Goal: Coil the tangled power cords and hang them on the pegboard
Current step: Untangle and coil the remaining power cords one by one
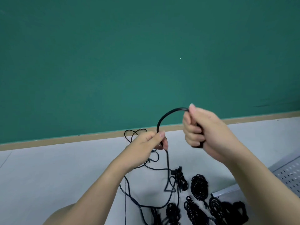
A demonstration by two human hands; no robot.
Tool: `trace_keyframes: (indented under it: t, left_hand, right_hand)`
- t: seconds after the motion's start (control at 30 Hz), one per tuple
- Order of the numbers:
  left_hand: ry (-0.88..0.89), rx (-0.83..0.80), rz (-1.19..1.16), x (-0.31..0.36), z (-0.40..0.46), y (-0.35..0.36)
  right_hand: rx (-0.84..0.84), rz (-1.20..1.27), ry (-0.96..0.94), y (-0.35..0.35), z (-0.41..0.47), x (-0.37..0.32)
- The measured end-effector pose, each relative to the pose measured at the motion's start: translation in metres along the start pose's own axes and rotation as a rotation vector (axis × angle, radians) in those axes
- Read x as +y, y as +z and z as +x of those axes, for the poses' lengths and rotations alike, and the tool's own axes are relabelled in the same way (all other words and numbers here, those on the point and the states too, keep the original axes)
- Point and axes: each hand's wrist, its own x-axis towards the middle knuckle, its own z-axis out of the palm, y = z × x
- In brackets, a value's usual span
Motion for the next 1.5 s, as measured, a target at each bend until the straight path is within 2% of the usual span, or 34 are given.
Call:
trace_keyframes:
  t: [0.1,0.17,0.2,0.3,0.37,0.47,0.57,0.67,0.77,0.87,0.93,0.97,1.03,1.13,1.23,1.33,1.4,1.5]
  left_hand:
    - [0.005,-0.04,0.075,-0.002,0.002,0.005]
    - [0.017,0.008,0.241,-0.005,0.005,0.007]
    - [0.024,0.041,0.249,-0.006,0.006,0.008]
    - [0.002,0.124,-0.062,0.0,0.009,0.009]
    - [-0.026,0.114,-0.233,0.007,0.008,0.012]
    - [-0.107,-0.006,-0.274,0.012,0.004,0.027]
    - [-0.174,-0.107,-0.215,0.016,0.001,0.036]
    - [-0.199,-0.186,-0.15,0.018,0.0,0.037]
    - [-0.141,-0.18,0.012,0.016,-0.001,0.033]
    - [0.009,-0.075,0.272,0.012,-0.001,0.015]
    - [0.067,0.034,0.283,0.011,-0.003,-0.001]
    - [0.088,0.08,0.26,0.01,-0.004,-0.01]
    - [0.138,0.138,0.214,0.01,-0.009,-0.022]
    - [0.215,0.221,0.153,0.012,-0.014,-0.025]
    - [0.277,0.274,0.05,0.018,-0.015,-0.018]
    - [0.261,0.378,-0.048,0.015,-0.012,-0.019]
    - [0.234,0.404,-0.094,0.011,-0.009,-0.022]
    - [0.209,0.42,-0.026,0.008,-0.006,-0.023]
  right_hand:
    - [0.102,0.242,-0.107,-0.013,0.0,-0.013]
    - [0.195,0.318,-0.156,-0.024,0.002,-0.016]
    - [0.237,0.32,-0.164,-0.029,0.003,-0.015]
    - [0.316,0.063,-0.103,-0.035,0.008,-0.005]
    - [0.271,-0.169,-0.027,-0.025,0.008,0.011]
    - [0.089,-0.394,0.036,0.001,0.004,0.038]
    - [0.067,-0.517,0.035,0.009,0.005,0.043]
    - [0.086,-0.431,0.066,0.003,0.008,0.037]
    - [0.238,-0.332,0.069,-0.005,0.017,0.03]
    - [0.333,0.258,0.036,-0.024,0.029,0.016]
    - [0.361,0.483,0.049,-0.037,0.032,0.007]
    - [0.37,0.492,0.066,-0.041,0.032,0.006]
    - [0.377,0.329,0.099,-0.041,0.032,0.013]
    - [0.233,-0.06,0.216,-0.019,0.027,0.034]
    - [-0.112,-0.378,0.307,0.006,0.011,0.045]
    - [-0.271,-0.346,0.346,0.017,0.004,0.042]
    - [-0.35,-0.418,0.329,0.015,0.005,0.037]
    - [-0.402,-0.461,0.378,0.015,0.006,0.036]
